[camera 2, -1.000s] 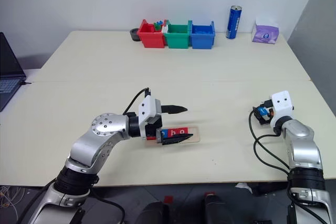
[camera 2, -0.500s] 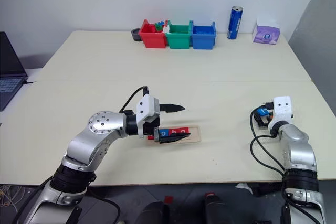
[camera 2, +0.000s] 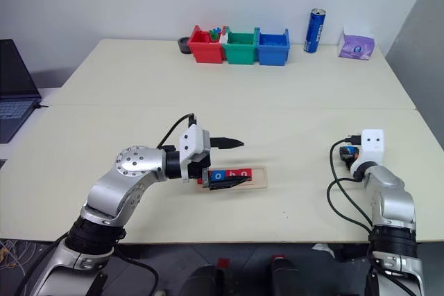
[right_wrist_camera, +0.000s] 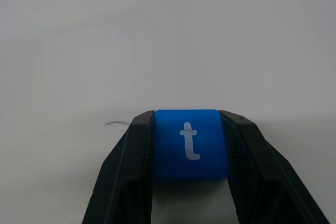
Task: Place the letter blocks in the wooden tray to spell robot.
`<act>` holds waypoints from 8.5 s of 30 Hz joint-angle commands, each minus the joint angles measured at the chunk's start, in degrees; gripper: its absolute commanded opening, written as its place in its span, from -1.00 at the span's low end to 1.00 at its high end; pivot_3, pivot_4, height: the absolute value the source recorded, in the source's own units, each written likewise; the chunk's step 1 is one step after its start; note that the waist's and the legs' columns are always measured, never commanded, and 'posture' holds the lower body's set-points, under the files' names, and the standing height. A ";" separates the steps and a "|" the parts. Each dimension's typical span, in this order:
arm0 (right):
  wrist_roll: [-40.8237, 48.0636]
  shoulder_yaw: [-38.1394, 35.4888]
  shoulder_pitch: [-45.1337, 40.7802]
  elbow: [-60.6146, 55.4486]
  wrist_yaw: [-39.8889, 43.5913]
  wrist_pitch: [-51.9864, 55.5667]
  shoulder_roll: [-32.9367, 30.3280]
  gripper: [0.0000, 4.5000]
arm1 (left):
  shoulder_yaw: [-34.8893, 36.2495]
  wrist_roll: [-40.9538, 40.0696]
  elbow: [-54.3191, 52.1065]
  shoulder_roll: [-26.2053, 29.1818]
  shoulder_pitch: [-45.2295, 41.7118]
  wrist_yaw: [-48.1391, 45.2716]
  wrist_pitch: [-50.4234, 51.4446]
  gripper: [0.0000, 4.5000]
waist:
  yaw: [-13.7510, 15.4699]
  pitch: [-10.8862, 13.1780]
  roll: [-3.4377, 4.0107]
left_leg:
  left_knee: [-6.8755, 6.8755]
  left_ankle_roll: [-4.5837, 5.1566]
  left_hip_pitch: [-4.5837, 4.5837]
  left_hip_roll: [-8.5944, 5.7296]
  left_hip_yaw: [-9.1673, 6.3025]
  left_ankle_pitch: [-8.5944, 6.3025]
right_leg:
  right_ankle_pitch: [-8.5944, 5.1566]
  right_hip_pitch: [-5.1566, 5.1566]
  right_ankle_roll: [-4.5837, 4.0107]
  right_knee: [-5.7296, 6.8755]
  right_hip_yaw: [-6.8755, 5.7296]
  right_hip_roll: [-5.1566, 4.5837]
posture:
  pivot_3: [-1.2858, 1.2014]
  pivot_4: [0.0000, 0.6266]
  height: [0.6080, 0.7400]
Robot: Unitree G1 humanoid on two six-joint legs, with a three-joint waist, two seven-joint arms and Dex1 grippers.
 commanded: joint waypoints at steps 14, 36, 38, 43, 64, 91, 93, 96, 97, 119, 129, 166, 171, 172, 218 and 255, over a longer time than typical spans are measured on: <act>2.52 13.66 4.25 -29.90 -11.66 29.09 14.40 -0.34 | 4.40 -3.11 -7.47 8.17 8.48 -4.43 -1.95 1.00 | 0.20 -0.02 -0.02 | -0.02 -0.02 -0.07 -0.05 -0.04 0.01 | -0.20 -0.10 0.22 -0.03 -0.09 -0.13 | 0.03 -0.52 1.00; 10.05 15.83 -8.16 -10.14 41.93 -8.75 -17.06 0.99 | 3.61 -3.08 -2.73 6.21 5.53 -5.80 -4.84 1.00 | 0.27 0.03 -0.05 | -0.09 0.03 -0.09 -0.06 0.00 -0.02 | -0.21 -0.05 0.20 -0.20 -0.26 -0.04 | 0.03 -0.52 1.00; 6.51 19.67 -7.11 -2.52 49.51 -19.78 -20.07 0.99 | 3.70 -3.66 -2.72 6.04 5.17 -6.44 -4.82 1.00 | 0.18 0.04 -0.08 | -0.11 0.06 -0.10 -0.05 0.01 -0.04 | -0.15 -0.05 0.09 -0.23 -0.25 -0.04 | 0.03 -0.52 1.00; -0.91 26.47 -10.84 13.17 57.91 -39.39 -19.75 0.99 | 4.41 -5.37 -4.18 6.72 5.62 -7.94 -3.86 1.00 | -0.46 0.07 -0.07 | -0.08 0.07 -0.08 -0.04 0.14 -0.04 | -0.12 -0.13 0.03 -0.11 -0.13 -0.06 | 0.03 -0.52 1.00; -7.83 29.09 -22.57 39.13 64.79 -51.10 -12.51 0.71 | 3.93 -5.22 -5.20 7.11 6.00 -8.25 -4.08 1.00 | 0.12 0.10 -0.06 | 0.03 0.03 0.05 -0.03 0.01 -0.01 | -0.07 -0.03 -0.02 0.01 -0.14 -0.18 | 0.03 -0.52 1.00; -3.44 30.45 -18.12 12.39 59.32 -30.54 -6.69 -0.29 | 10.82 -4.64 5.81 13.87 5.41 -14.23 -10.84 1.00 | 0.37 0.10 -0.02 | 0.05 0.02 -0.05 -0.03 -0.04 -0.02 | -0.08 -0.06 -0.03 -0.03 -0.22 -0.24 | 0.03 -0.52 1.00; -4.10 30.82 -18.43 14.03 59.04 -31.67 -6.22 -0.29 | 10.84 -4.72 5.39 13.90 5.60 -14.10 -10.60 1.00 | 0.33 0.10 -0.02 | 0.05 0.02 -0.05 -0.03 -0.04 -0.02 | -0.08 -0.06 -0.03 -0.02 -0.24 -0.24 | 0.03 -0.52 1.00; -4.94 31.27 -19.28 17.08 58.52 -33.54 -5.57 -0.29 | 10.55 -4.51 5.21 13.62 5.53 -13.70 -10.52 1.00 | 0.23 0.10 -0.02 | 0.04 0.02 -0.04 -0.03 -0.02 -0.02 | -0.07 -0.07 -0.04 0.00 -0.28 -0.16 | 0.03 -0.52 1.00; -5.21 31.34 -19.62 18.10 58.37 -34.10 -5.31 -0.29 | 10.31 -4.42 5.02 13.38 5.45 -13.44 -10.45 1.00 | 0.20 0.10 -0.02 | 0.04 0.02 -0.04 -0.03 -0.02 -0.02 | -0.07 -0.07 -0.04 0.01 -0.29 -0.13 | 0.03 -0.52 1.00; -8.14 32.40 -21.82 24.72 58.93 -39.32 -3.28 -0.29 | 9.46 -4.35 3.99 12.53 5.59 -13.23 -10.17 1.00 | 0.17 0.10 -0.02 | 0.03 0.02 -0.04 -0.02 -0.03 -0.02 | -0.07 -0.09 -0.05 0.03 -0.27 -0.10 | 0.03 -0.52 1.00; -8.68 32.47 -22.87 27.54 59.21 -41.16 -3.04 -0.29 | 9.14 -3.73 4.72 12.06 5.28 -13.17 -10.80 1.00 | 0.15 0.10 -0.02 | 0.03 0.02 -0.03 -0.01 -0.03 -0.02 | -0.07 -0.09 -0.05 0.03 -0.26 -0.10 | 0.03 -0.52 1.00; -2.58 26.93 -12.57 11.94 58.03 -29.85 -10.47 -0.99 | 8.82 -2.68 6.76 10.98 3.32 -13.61 -11.00 1.00 | 0.12 0.10 -0.02 | 0.03 0.03 -0.03 -0.03 -0.02 -0.02 | -0.07 -0.09 -0.05 0.04 -0.27 -0.09 | 0.03 -0.52 1.00; -3.85 28.10 -12.64 12.75 57.13 -31.11 -9.76 -0.99 | 9.03 -2.75 6.73 11.14 3.37 -13.62 -10.94 1.00 | 0.10 0.10 -0.02 | 0.03 0.03 -0.03 -0.02 -0.02 -0.02 | -0.07 -0.09 -0.05 0.04 -0.27 -0.09 | 0.03 -0.52 1.00; -4.00 28.25 -12.69 12.97 57.00 -31.31 -9.61 -0.99 | 9.04 -2.75 6.71 11.13 3.37 -13.58 -10.91 1.00 | 0.10 0.10 -0.02 | 0.03 0.03 -0.03 -0.02 -0.02 -0.02 | -0.07 -0.09 -0.05 0.04 -0.27 -0.09 | 0.03 -0.52 1.00; -4.07 31.88 -12.30 7.87 52.04 -27.77 -3.94 -0.99 | 8.93 -2.84 5.77 11.41 3.61 -13.55 -10.39 1.00 | 0.14 0.10 -0.02 | 0.04 0.03 -0.03 -0.02 -0.04 -0.02 | -0.07 -0.09 -0.05 0.05 -0.27 -0.08 | 0.03 -0.52 1.00; 4.95 24.72 -4.20 -11.56 53.69 -17.59 -18.52 0.66 | 20.85 -6.98 0.80 21.35 20.43 -12.45 -3.54 1.00 | 0.02 0.11 -0.03 | -0.02 0.04 -0.02 0.03 -0.07 -0.03 | -0.09 -0.17 -0.04 0.04 -0.20 -0.09 | 0.03 -0.52 1.00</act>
